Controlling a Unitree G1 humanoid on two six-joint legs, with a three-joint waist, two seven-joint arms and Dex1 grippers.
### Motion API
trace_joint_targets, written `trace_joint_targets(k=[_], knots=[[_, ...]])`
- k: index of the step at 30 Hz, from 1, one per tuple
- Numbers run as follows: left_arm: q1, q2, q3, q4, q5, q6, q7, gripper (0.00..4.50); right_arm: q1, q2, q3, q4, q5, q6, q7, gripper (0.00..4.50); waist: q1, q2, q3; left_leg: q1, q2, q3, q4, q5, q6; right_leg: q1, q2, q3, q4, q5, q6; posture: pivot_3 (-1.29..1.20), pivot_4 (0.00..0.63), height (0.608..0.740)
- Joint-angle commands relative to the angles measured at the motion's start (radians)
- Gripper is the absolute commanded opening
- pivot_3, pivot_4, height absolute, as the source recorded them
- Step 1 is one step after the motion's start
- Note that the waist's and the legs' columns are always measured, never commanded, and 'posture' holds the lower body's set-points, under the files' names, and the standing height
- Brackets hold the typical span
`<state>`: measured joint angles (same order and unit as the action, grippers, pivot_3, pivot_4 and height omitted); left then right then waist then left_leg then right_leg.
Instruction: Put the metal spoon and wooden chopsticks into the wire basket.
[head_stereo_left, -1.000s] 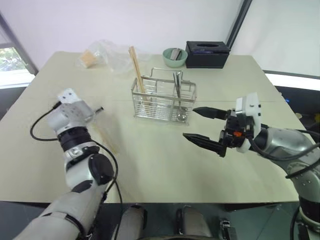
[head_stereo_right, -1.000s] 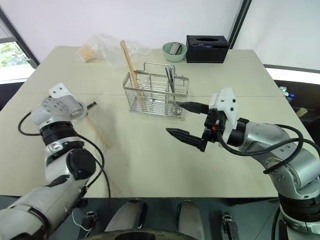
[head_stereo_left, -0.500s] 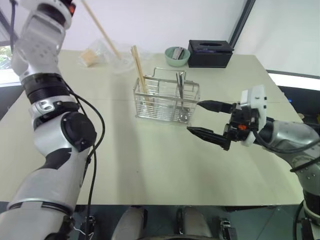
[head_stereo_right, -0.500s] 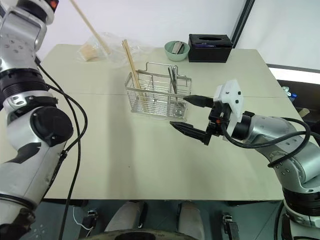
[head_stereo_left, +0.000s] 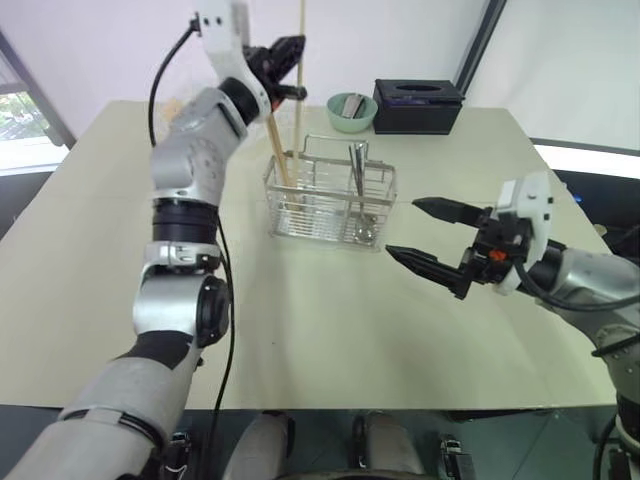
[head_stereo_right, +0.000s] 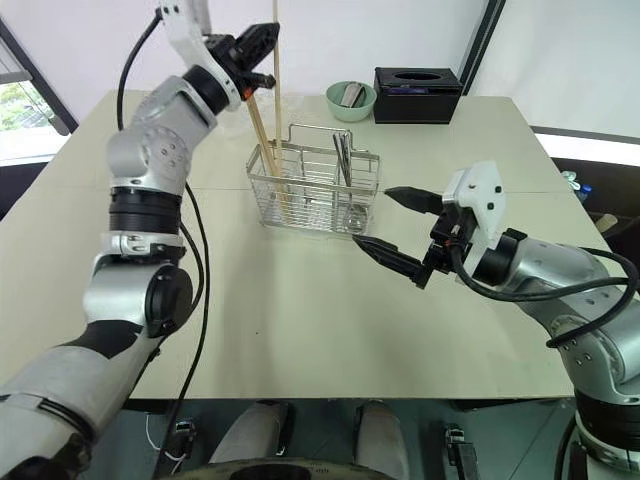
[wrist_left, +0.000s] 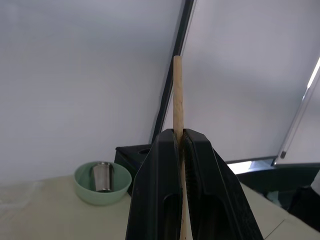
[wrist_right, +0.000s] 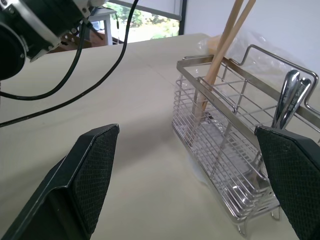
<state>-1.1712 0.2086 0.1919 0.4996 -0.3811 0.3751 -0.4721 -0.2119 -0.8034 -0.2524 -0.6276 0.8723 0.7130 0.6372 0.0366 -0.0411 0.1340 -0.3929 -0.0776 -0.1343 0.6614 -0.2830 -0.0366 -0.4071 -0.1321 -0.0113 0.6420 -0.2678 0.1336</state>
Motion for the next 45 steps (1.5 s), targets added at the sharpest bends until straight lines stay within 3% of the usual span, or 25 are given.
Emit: trace_joint_targets(k=[1,3,4,7,12,13,19,23,31,35,45], knots=[[0.023,-0.007,-0.035,-0.054,0.033,-0.077,-0.010,0.07,0.004,-0.009,-0.047,-0.038,0.018,-0.011,-0.003,4.50,0.002,0.001,0.000,0.000,0.000,0.000,0.000,0.000,0.000,0.000,0.000,0.000,-0.001,0.000,0.000,0.00,0.150,0.649],[0.044,-0.014,-0.041,-0.053,0.042,-0.093,-0.002,0.07,0.012,-0.018,-0.058,-0.035,0.017,-0.011,-0.002,4.50,0.003,0.001,0.000,0.000,0.000,0.000,0.000,0.000,0.000,0.002,0.000,0.000,-0.001,0.000,0.000,0.00,0.150,0.649],[0.053,-0.018,-0.039,-0.054,0.042,-0.096,0.002,0.37,0.013,-0.021,-0.064,-0.032,0.018,-0.010,-0.001,4.50,0.004,0.001,0.000,0.000,0.000,0.000,0.000,0.000,0.000,0.002,0.000,0.000,-0.002,0.000,0.000,0.00,0.150,0.649],[0.076,-0.032,-0.029,-0.066,0.028,-0.093,0.013,1.55,0.012,-0.025,-0.074,-0.024,0.018,-0.008,0.001,4.50,0.004,0.001,0.000,0.000,0.000,0.000,0.001,0.000,0.000,0.003,0.000,0.000,-0.003,0.000,0.000,0.00,0.150,0.649],[0.107,-0.057,-0.003,-0.112,-0.007,-0.067,0.051,4.23,0.008,-0.030,-0.075,-0.015,0.012,-0.009,0.009,4.50,0.003,0.001,0.000,0.000,0.000,0.000,0.001,0.000,0.001,0.003,0.000,0.000,-0.004,0.000,0.000,0.00,0.150,0.649],[0.114,-0.058,0.000,-0.125,-0.012,-0.061,0.057,4.45,0.006,-0.031,-0.073,-0.011,0.010,-0.011,0.013,4.50,0.003,0.001,0.000,0.000,0.000,0.000,0.001,0.000,0.001,0.003,0.000,0.000,-0.004,0.000,0.000,0.00,0.150,0.649],[0.150,-0.033,0.006,-0.216,-0.041,-0.006,0.070,4.45,-0.017,-0.037,-0.055,0.024,-0.018,-0.025,0.032,4.50,0.002,0.001,0.001,0.000,0.000,0.000,0.001,0.000,0.001,0.003,0.000,0.000,-0.004,0.000,0.000,0.00,0.150,0.649],[0.175,0.101,-0.009,-0.259,-0.011,0.023,-0.001,4.45,-0.036,-0.051,-0.048,0.085,-0.075,-0.053,0.069,4.50,-0.004,0.004,0.002,0.001,0.001,0.000,0.001,0.000,0.001,0.003,0.002,0.000,-0.004,0.000,0.000,0.00,0.150,0.649],[0.372,0.627,-0.029,-0.406,-0.032,0.106,-0.469,4.45,-0.102,-0.101,-0.032,0.288,-0.193,-0.143,0.181,4.50,-0.026,0.008,0.004,0.001,0.003,-0.001,0.000,0.000,0.001,0.003,0.004,0.000,-0.003,0.000,-0.001,0.00,0.150,0.649],[0.495,0.785,0.046,-0.478,-0.091,0.156,-0.586,4.45,-0.138,-0.088,-0.008,0.334,-0.223,-0.172,0.212,4.50,-0.027,0.010,0.005,0.001,0.003,0.000,-0.001,0.000,0.001,0.002,0.003,0.000,-0.005,0.000,-0.002,0.00,0.150,0.649],[0.741,0.838,0.181,-0.770,-0.184,0.290,-0.533,4.45,-0.177,-0.001,0.058,0.318,-0.236,-0.175,0.215,4.50,-0.024,0.012,0.006,0.001,0.003,-0.001,0.000,0.000,0.001,0.002,0.000,0.000,-0.009,-0.001,-0.005,0.00,0.150,0.649]])
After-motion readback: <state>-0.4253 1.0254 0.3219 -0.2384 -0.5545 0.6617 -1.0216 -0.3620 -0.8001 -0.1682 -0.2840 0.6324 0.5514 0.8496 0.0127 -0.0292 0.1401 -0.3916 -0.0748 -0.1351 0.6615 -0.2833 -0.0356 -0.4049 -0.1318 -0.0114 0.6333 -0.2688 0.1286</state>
